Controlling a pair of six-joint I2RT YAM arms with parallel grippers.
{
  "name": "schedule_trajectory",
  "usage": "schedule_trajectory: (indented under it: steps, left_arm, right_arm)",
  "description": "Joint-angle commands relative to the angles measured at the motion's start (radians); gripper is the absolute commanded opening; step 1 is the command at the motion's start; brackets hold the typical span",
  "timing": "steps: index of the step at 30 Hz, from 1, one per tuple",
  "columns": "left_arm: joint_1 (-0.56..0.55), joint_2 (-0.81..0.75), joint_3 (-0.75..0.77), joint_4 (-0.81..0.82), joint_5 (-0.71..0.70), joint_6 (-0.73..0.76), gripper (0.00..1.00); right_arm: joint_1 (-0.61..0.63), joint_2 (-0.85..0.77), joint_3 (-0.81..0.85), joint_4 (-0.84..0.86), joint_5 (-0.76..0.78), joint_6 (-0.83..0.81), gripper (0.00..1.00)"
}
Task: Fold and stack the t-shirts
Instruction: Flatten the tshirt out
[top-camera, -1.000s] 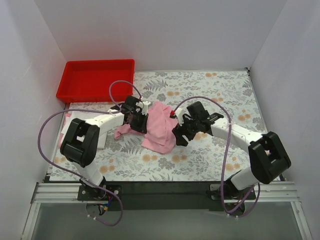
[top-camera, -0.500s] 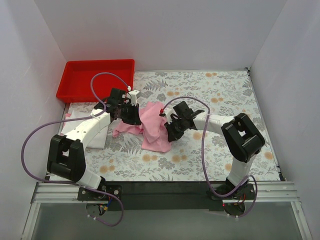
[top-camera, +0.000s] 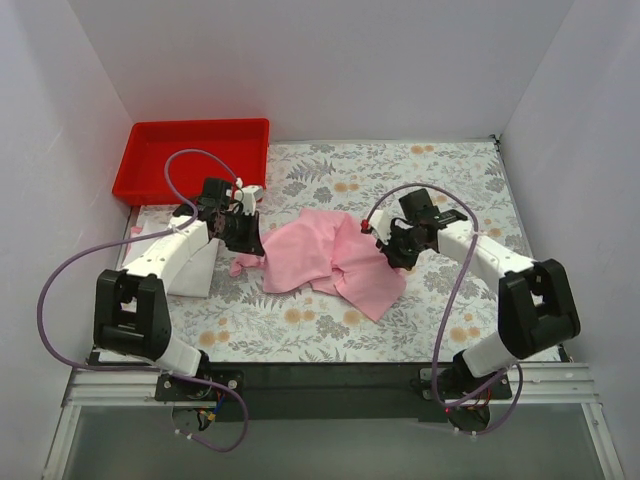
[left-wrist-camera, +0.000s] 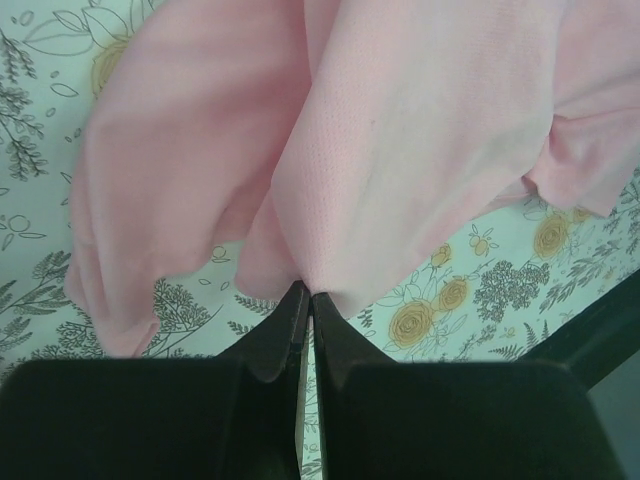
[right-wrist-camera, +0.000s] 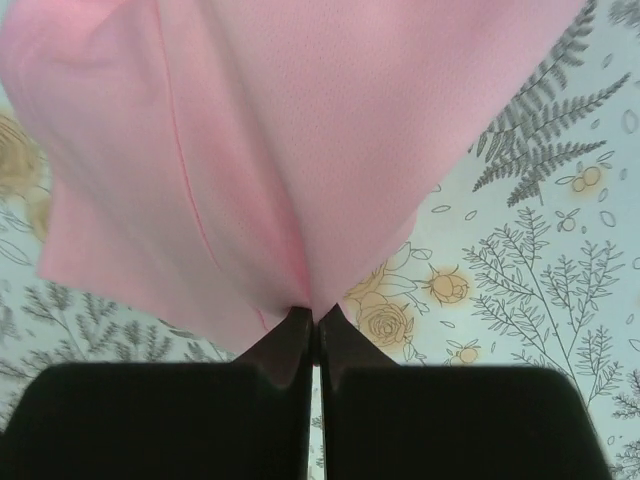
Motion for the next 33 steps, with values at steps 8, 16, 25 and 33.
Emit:
schedule_trajectory:
  steps: [8, 16, 25, 33]
  left_arm:
    - [-0.028, 0.156, 0.078, 0.005, 0.057, -0.046, 0.00]
    - [-0.040, 0.157, 0.075, 0.025, 0.064, -0.052, 0.00]
    - [-0.042, 0.148, 0.067, 0.022, 0.054, -0.037, 0.00]
    - [-0.042, 0.144, 0.050, 0.025, 0.049, -0.034, 0.00]
  right_arm:
    - [-0.107, 0.167, 0.291, -0.146, 0.114, -0.121, 0.68]
    - [0.024, -0.095, 0.117, -0.292, -0.063, -0.077, 0.50]
    - [0.224, -0.063, -0.095, -0.196, 0.052, -0.029, 0.50]
    - [0.288, -0.016, -0.138, -0.111, 0.085, 0.002, 0.52]
